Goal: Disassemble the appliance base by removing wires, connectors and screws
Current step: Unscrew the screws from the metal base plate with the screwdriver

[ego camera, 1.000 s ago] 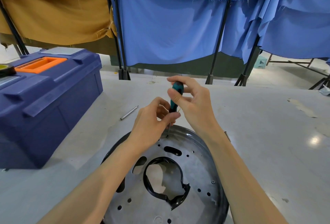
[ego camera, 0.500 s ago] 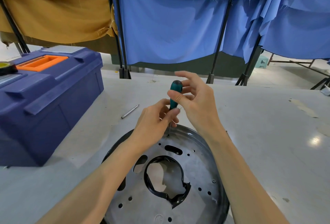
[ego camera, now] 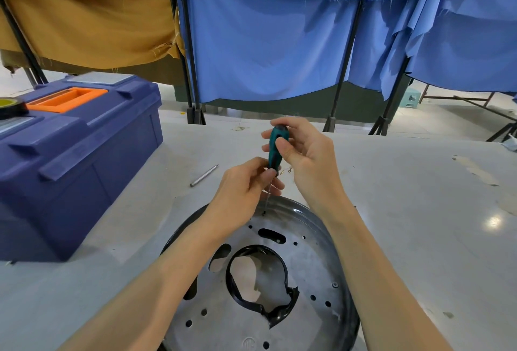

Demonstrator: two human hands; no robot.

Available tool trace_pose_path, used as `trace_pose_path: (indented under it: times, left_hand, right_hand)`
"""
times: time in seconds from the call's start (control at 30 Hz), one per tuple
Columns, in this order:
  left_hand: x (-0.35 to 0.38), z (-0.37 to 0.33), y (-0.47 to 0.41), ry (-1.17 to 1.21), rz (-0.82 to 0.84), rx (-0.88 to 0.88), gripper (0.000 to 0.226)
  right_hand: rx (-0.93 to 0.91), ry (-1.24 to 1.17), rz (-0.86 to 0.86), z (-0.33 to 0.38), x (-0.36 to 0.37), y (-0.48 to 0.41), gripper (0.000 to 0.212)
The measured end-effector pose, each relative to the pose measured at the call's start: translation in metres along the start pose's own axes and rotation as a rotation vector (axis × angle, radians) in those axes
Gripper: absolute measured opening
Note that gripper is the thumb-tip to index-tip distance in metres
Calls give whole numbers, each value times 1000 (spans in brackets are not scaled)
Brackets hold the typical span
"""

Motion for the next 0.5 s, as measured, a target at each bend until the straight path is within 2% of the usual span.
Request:
trace_pose_path:
  times: [0.07, 0.17, 0.23, 0.33, 0.4, 0.47, 0.5]
  left_hand:
    - [-2, 0, 1, 19, -49, -20, 14]
    - [-2, -1, 2, 24, -50, -21, 17]
    - [-1, -1, 1, 35, -22, -4, 12]
    - [-2, 1, 0, 21, -48, -4, 9]
    - [-4, 2, 0, 13, -91, -17, 12]
    - [-5, 2, 0, -20, -98, -24, 20]
    - [-4, 1, 0, -30, -80, -15, 17]
  right_hand:
    - [-21, 74, 25, 1, 3, 1, 22]
    - [-29, 185, 2, 0, 1, 0, 33]
    - [-22, 137, -34, 0, -3, -1, 36]
    - [-10, 52, -14, -1, -1, -1, 28]
    - [-18, 101, 5, -1, 1, 0, 25]
    - [-17, 177, -3, -1, 0, 0, 32]
    - [-14, 187, -20, -1, -2, 0, 36]
Point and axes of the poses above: each hand's wrist, its own y-axis away from the middle knuckle, its own x-axis out of the palm, z = x × y, the point moved 5 cm from there along -y, towards the middle knuckle, and after that the axes turned 13 degrees about -x, right-handed, at the moved point
